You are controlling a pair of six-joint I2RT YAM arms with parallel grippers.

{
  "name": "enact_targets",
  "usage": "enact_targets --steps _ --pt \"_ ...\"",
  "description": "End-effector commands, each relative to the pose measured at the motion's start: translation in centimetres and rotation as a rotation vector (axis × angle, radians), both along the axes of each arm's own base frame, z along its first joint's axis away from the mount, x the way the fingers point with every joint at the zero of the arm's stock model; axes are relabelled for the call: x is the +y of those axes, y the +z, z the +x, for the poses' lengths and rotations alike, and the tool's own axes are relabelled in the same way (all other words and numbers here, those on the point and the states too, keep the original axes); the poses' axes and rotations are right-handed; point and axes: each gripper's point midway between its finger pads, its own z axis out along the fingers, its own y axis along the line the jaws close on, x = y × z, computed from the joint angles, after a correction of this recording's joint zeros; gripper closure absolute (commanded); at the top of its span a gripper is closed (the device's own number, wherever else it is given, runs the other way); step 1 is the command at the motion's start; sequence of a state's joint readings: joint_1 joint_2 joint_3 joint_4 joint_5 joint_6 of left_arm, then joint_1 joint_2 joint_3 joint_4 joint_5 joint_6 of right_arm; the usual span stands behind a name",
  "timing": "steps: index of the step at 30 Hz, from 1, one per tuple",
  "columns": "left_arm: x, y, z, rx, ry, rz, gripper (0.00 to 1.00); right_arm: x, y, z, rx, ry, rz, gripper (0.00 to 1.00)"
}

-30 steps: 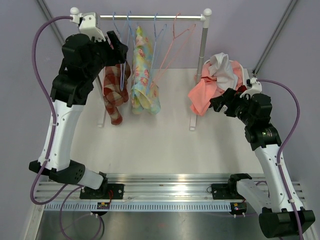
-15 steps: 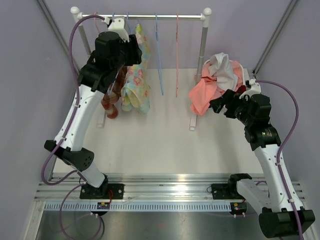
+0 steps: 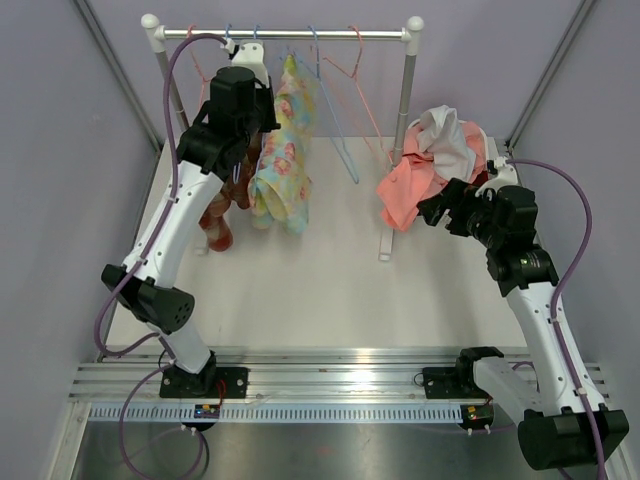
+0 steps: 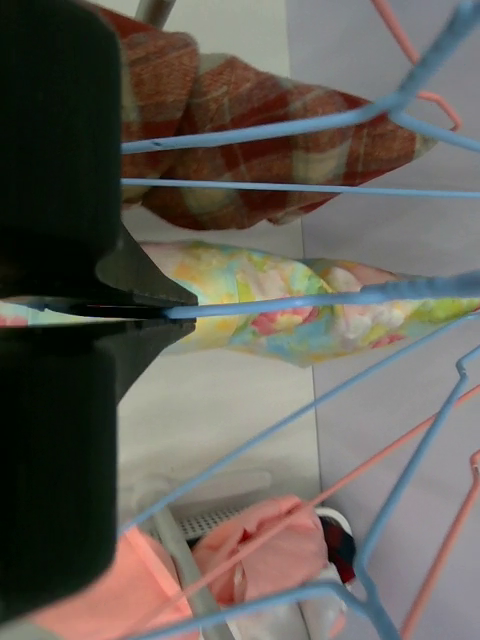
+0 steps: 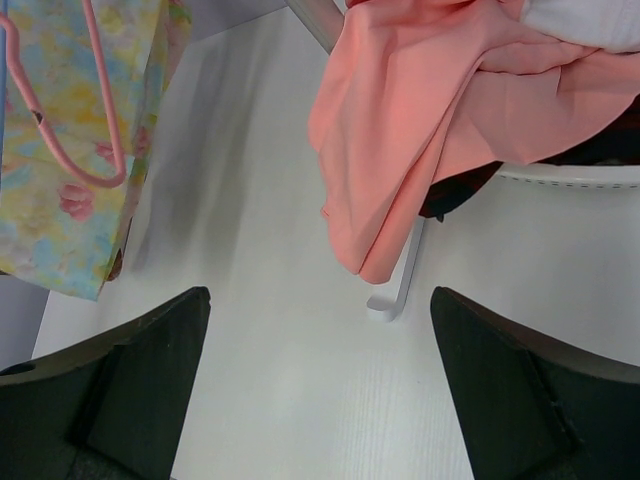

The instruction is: Remove the skirt from the hanger

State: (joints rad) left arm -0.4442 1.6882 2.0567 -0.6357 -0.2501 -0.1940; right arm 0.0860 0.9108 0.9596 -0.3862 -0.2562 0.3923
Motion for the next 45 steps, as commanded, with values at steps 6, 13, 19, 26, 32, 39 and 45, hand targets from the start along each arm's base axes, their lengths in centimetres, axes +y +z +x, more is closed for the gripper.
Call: enact_targets --steps 6,13,19,26,32,39,45 --pt "-1.9 3.1 0.6 -0.08 -0.09 -0.037 1.0 0.5 0.5 0.4 -0.036 0.026 0.001 0.01" --pt "-0.8 11.2 -4.5 -0.227 -0.084 0.0 1.0 1.4 4.2 -0.6 -0.122 0.084 0.029 0.01" --pt "0.2 14.8 -9.7 -0.293 -0.075 -0.007 1.0 6.7 12.6 -5.7 -0.369 0.448 0.211 0.01" --pt "0.5 14.2 -11.6 -0.279 -0.069 -0.03 1.0 13.7 18.0 -10.4 -0.457 0.763 0.192 0.01" --pt "0.9 14.5 -12.6 -0.278 -0.058 -0.059 1.0 23.2 17.3 -11.7 -0.368 0.896 0.098 0.01" --pt "1.4 14.7 -14.1 -0.276 -0.071 -0.093 1.0 32.6 14.8 -12.3 -0.32 0.929 0.027 0.01" --pt "1.9 15.1 -15.8 -0.279 -0.099 -0.122 1.0 35.8 13.5 -11.7 -0.318 0.924 -0.002 0.0"
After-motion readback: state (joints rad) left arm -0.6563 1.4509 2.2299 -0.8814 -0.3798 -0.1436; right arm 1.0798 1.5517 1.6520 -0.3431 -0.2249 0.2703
